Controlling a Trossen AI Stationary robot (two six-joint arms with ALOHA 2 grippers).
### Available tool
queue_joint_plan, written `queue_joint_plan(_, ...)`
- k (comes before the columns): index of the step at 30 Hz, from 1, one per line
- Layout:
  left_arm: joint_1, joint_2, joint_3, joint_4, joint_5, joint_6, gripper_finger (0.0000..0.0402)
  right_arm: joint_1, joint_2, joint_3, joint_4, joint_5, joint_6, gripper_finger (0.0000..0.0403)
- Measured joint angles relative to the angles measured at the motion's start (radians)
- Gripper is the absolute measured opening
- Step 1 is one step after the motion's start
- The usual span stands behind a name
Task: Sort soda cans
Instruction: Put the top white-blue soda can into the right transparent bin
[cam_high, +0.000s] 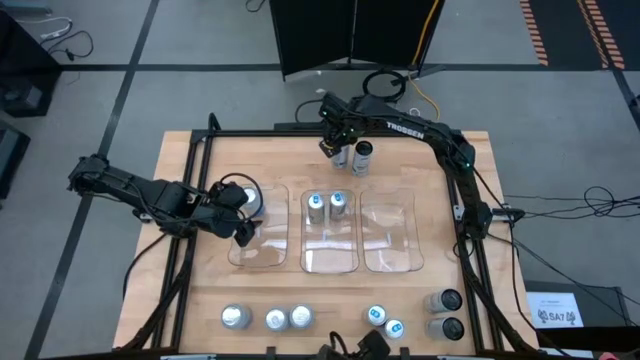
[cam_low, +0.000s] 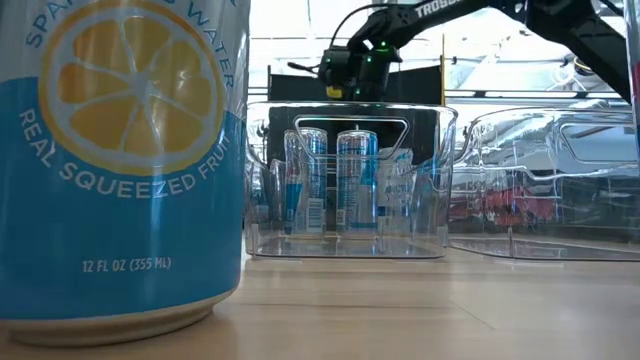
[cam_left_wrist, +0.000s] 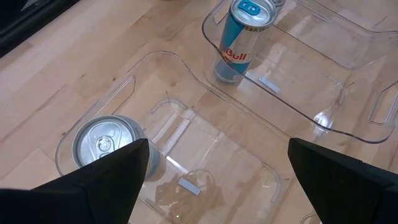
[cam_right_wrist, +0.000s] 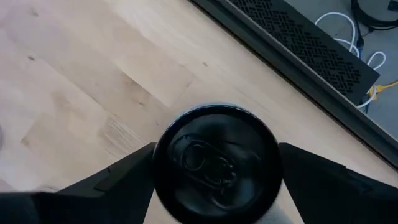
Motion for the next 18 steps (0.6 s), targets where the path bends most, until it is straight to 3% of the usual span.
queue_joint_plan(4, 0.000, 0.000, 0.000, 0.000, 0.000, 0.000, 0.0393, 0.000, 0.006, -0.001, 0.000, 0.003, -0.019, 0.0302)
queue_joint_plan(10, 0.000, 0.000, 0.000, 0.000, 0.000, 0.000, 0.0393, 0.000, 0.006, -0.001, 0.000, 0.003, -0.021, 0.0244)
queue_joint_plan(18, 0.000, 0.000, 0.000, 0.000, 0.000, 0.000, 0.0393, 0.008, -0.014, -0.004, 0.008, 0.016, -0.039, 0.0243)
